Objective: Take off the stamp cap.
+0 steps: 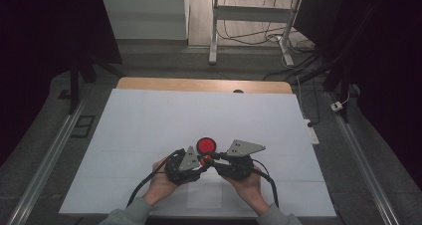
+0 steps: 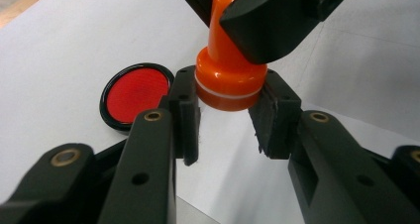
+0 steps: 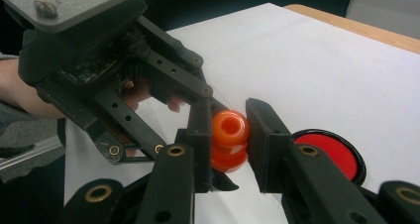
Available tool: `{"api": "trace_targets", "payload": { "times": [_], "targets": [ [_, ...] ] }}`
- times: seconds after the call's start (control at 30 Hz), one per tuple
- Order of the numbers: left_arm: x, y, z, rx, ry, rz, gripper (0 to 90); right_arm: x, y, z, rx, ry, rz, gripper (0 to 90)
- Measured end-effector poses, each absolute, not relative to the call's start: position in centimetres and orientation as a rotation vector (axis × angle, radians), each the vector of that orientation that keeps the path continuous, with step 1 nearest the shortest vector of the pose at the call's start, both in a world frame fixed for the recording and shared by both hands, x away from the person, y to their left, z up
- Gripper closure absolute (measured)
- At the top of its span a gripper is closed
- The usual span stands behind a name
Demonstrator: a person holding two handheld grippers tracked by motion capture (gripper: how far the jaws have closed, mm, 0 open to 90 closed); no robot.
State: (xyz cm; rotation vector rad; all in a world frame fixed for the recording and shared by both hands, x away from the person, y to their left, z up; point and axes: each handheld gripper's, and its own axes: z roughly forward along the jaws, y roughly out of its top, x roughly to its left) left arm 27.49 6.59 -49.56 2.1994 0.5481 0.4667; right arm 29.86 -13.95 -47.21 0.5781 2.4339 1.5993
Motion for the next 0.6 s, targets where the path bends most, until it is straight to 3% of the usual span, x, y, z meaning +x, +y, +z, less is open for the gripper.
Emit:
{"api": "trace_targets", "payload": {
  "times": [0.6],
  "targets": [
    [27.64, 6.6, -49.78, 2.207, 0.553, 0.454, 65.3, 29.8, -13.86, -47.48, 0.602, 2.426, 1.597, 72.6]
  ]
}}
